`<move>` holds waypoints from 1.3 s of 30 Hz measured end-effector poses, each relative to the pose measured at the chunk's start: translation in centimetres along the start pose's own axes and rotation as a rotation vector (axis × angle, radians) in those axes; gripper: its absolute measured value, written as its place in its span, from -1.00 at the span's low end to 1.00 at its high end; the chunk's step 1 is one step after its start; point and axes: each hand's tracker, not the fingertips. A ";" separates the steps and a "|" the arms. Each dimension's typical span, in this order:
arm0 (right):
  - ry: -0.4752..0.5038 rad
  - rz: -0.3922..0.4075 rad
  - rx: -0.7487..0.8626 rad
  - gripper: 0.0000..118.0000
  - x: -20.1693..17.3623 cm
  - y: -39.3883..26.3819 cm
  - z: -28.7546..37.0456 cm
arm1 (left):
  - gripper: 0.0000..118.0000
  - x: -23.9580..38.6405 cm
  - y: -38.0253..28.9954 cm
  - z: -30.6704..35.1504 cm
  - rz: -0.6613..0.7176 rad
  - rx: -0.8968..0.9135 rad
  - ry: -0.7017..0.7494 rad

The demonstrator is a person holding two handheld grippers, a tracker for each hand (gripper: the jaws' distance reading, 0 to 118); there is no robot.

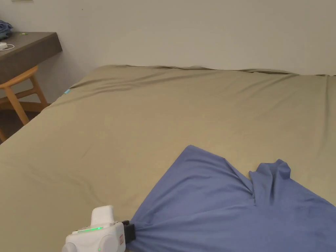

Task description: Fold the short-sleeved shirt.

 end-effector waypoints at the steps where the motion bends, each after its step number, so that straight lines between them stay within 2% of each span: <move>1: -0.005 0.006 -0.017 -0.93 0.2 -0.1 -0.4 | -0.38 0.3 0.0 0.6 -0.010 0.022 -0.019; 2: -0.010 0.013 -0.033 -0.93 0.1 -0.3 -0.7 | -0.97 0.6 0.4 1.1 -0.020 0.026 -0.029; 5: -0.005 0.009 -0.065 -0.93 0.3 -1.1 -1.5 | -0.97 1.1 -0.1 2.7 -0.034 0.066 -0.054; 10: 0.026 -0.004 -0.093 -0.93 2.8 -1.6 -3.7 | -0.97 0.0 1.4 7.4 0.097 0.183 -0.218; 12: 0.129 -0.019 -0.140 -0.91 4.9 -1.3 -6.6 | -0.97 -0.1 1.8 9.0 0.109 0.187 -0.285; 13: 0.183 -0.033 -0.192 -0.58 6.6 -1.3 -9.0 | -0.97 0.1 1.9 9.7 0.087 0.201 -0.289; 14: 0.225 -0.041 -0.236 0.48 7.7 -1.3 -11.2 | -0.97 0.5 2.3 10.4 0.065 0.209 -0.286; 15: 0.247 -0.026 -0.274 1.00 8.5 -1.3 -13.8 | -0.97 0.8 2.5 10.8 0.030 0.220 -0.278; 16: 0.246 -0.001 -0.333 1.00 9.1 -1.6 -16.6 | -0.97 1.1 2.6 11.2 0.020 0.217 -0.280; 17: 0.200 0.036 -0.391 1.00 9.4 -1.9 -19.1 | -0.97 1.2 2.6 11.3 0.019 0.217 -0.285; 18: 0.185 0.055 -0.368 1.00 9.5 -2.7 -21.5 | -0.97 1.9 2.9 11.8 0.019 0.217 -0.288; 20: 0.178 0.087 -0.452 1.00 9.7 -3.9 -26.1 | -0.97 2.3 2.7 11.7 0.023 0.210 -0.275; 25: 0.116 0.162 -0.613 1.00 9.3 -6.8 -33.6 | -0.97 3.1 2.9 11.2 0.027 0.186 -0.243; 27: 0.082 0.192 -0.630 0.91 9.0 -7.7 -34.8 | -0.97 3.2 2.9 10.8 0.024 0.175 -0.226; 28: 0.068 0.204 -0.623 0.72 8.8 -8.1 -35.0 | -0.97 3.1 2.9 10.6 0.026 0.171 -0.219; 29: 0.066 0.208 -0.636 0.24 8.8 -8.3 -35.3 | -0.97 3.1 3.0 10.4 0.029 0.165 -0.212; 30: 0.124 0.146 -0.638 0.11 8.7 -8.3 -35.0 | -0.97 3.0 3.1 10.2 0.032 0.160 -0.207; 31: 0.085 0.149 -0.629 0.03 8.6 -8.1 -34.7 | -0.97 3.0 3.0 10.1 0.038 0.154 -0.209; 33: 0.113 0.166 -0.628 -0.44 8.2 -7.9 -33.8 | -0.97 3.2 2.8 9.9 0.040 0.150 -0.203; 34: 0.118 0.178 -0.624 -0.85 7.7 -7.9 -33.3 | -0.97 3.2 3.0 9.7 0.039 0.146 -0.203; 35: 0.071 0.240 -0.598 -0.94 7.1 -7.9 -32.7 | -0.97 3.3 2.9 9.7 0.040 0.144 -0.201; 36: 0.055 0.253 -0.576 -0.94 6.7 -7.7 -32.0 | -0.97 3.5 2.8 9.7 0.043 0.143 -0.198; 37: 0.091 0.224 -0.562 -0.94 6.5 -7.5 -31.4 | -0.97 3.6 2.7 9.9 0.048 0.147 -0.200; 39: 0.122 0.106 -0.475 -0.94 6.7 -6.4 -29.0 | -0.97 3.6 2.9 10.2 0.071 0.159 -0.212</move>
